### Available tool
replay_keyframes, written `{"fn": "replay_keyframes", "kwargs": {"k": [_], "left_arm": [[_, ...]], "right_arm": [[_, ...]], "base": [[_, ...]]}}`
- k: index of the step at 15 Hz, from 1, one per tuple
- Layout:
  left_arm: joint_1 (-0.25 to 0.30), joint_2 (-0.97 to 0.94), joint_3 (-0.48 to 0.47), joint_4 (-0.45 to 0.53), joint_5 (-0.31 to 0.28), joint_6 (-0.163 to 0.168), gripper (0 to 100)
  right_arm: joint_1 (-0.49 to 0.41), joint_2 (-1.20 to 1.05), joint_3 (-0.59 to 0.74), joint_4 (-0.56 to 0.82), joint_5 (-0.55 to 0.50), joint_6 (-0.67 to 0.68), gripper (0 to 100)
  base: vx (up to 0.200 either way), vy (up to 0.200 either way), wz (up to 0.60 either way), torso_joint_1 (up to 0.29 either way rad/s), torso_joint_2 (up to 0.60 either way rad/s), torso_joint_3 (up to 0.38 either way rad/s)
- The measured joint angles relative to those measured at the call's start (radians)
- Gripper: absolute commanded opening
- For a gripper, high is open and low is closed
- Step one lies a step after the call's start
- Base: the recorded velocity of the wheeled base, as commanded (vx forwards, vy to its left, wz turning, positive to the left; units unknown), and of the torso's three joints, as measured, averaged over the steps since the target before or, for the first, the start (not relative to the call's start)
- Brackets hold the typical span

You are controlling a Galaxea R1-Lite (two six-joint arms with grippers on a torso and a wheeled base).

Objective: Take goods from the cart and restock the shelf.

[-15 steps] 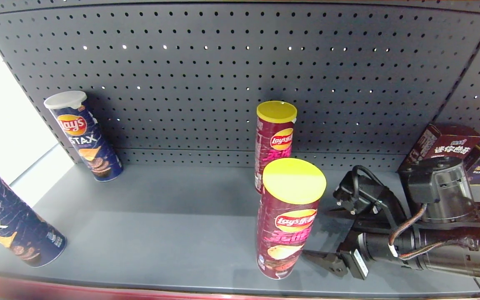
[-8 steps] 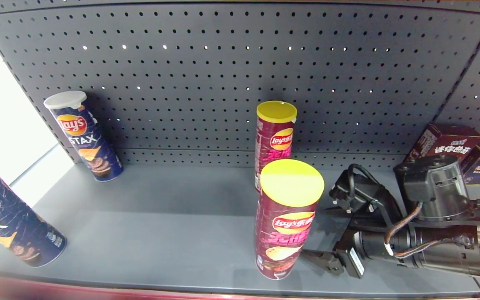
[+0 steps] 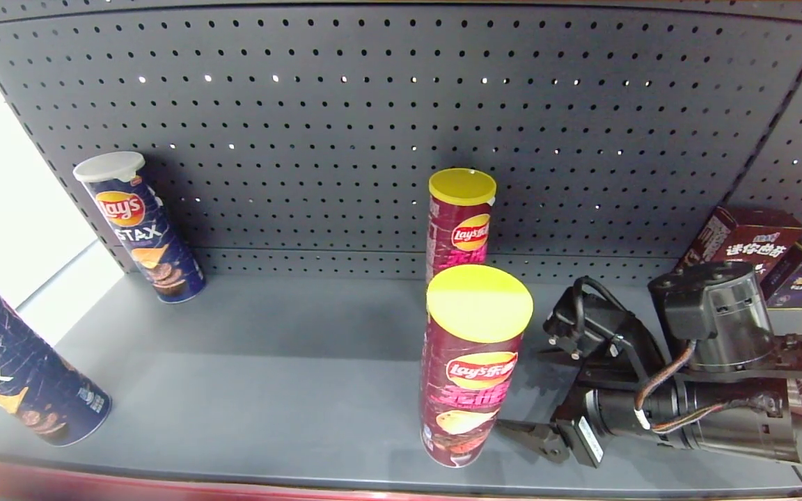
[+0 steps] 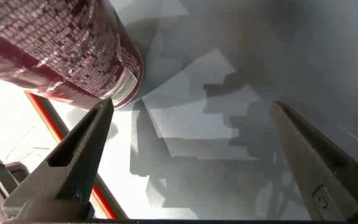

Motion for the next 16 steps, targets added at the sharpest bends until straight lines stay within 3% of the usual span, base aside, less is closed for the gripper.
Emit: {"fn": "replay_keyframes", "kwargs": {"k": [7,10,12,16], "left_arm": [[0.000,0.000,0.000,0.001,-0.001,0.000,100],[0.000,0.000,0.000,0.001,-0.002,0.000,100],[0.000,0.000,0.000,0.001,-0.003,0.001,100],[0.000,0.000,0.000,0.000,-0.004,0.003,100]], "right_arm": [[-0.144,-0.149,-0.045,-0.024,-0.002,0.002,100],[-0.280,-0.296,-0.038,-0.028,-0.001,0.001,100],[-0.384,-0.426,0.010,-0.030,-0.001,0.000,100],[-0.550,-0.773,0.227,-0.044,-0.048,0.000,100]], "base": [[0.000,0.000,0.00,0.000,0.00,0.000],[0.000,0.000,0.00,0.000,0.00,0.000],[0.000,0.000,0.00,0.000,0.00,0.000],[0.000,0.000,0.00,0.000,0.00,0.000]]}}
